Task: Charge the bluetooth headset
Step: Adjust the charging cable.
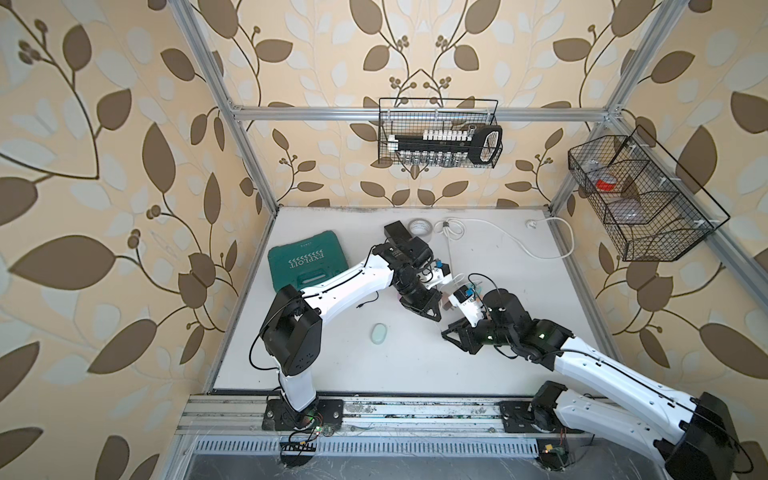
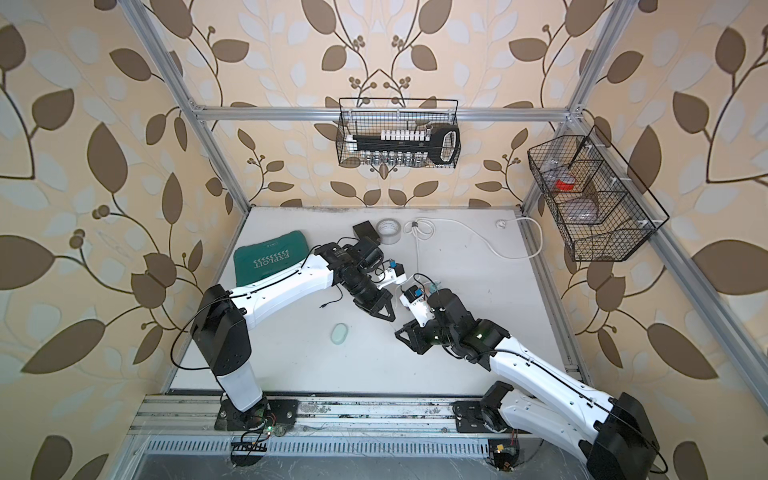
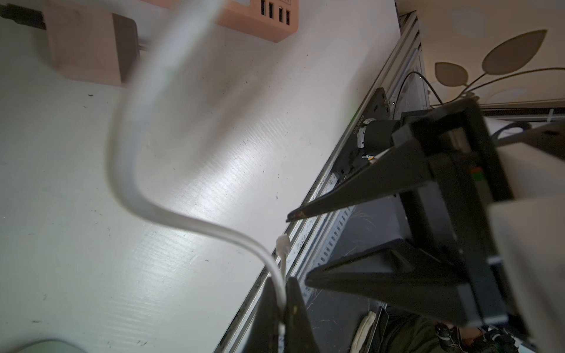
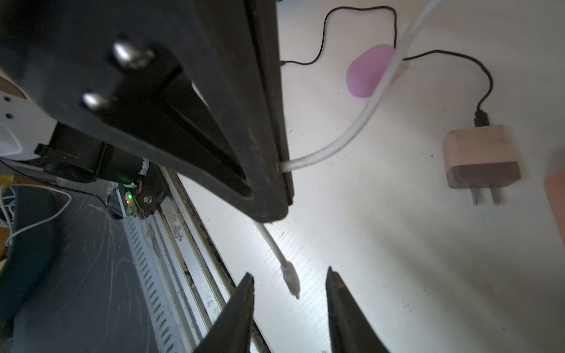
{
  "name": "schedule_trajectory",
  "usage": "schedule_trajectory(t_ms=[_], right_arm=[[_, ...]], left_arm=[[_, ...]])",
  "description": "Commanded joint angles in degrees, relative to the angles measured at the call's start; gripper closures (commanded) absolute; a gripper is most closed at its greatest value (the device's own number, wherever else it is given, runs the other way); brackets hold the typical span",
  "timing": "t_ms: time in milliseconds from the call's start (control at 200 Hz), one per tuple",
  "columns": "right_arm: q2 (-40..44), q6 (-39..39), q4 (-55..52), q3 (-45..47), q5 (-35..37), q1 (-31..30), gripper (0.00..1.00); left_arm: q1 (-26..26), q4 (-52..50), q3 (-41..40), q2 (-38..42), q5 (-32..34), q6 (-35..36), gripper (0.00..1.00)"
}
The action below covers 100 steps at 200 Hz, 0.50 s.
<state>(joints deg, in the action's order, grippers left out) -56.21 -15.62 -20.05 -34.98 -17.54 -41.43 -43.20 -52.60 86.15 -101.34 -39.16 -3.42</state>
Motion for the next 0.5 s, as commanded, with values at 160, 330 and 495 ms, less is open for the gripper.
schedule_trajectory(t_ms=[160, 330, 495], right_arm=[[-3.0, 1.98, 0.96, -3.16, -2.32, -1.02, 0.72], [-4.43, 2.17, 1.26, -3.64, -3.19, -1.05, 0.86], [-6.03, 2.13, 2.36, -4.09, -4.73, -1.11, 0.94]], left_arm=[[-0.57, -1.41, 1.48, 0.94, -1.36, 2.08, 1.0], [-0.58, -1.06, 1.74, 0.87, -1.27, 1.93, 1.0], [-0.59, -0.59, 2.22, 0.86, -1.19, 1.58, 1.0]])
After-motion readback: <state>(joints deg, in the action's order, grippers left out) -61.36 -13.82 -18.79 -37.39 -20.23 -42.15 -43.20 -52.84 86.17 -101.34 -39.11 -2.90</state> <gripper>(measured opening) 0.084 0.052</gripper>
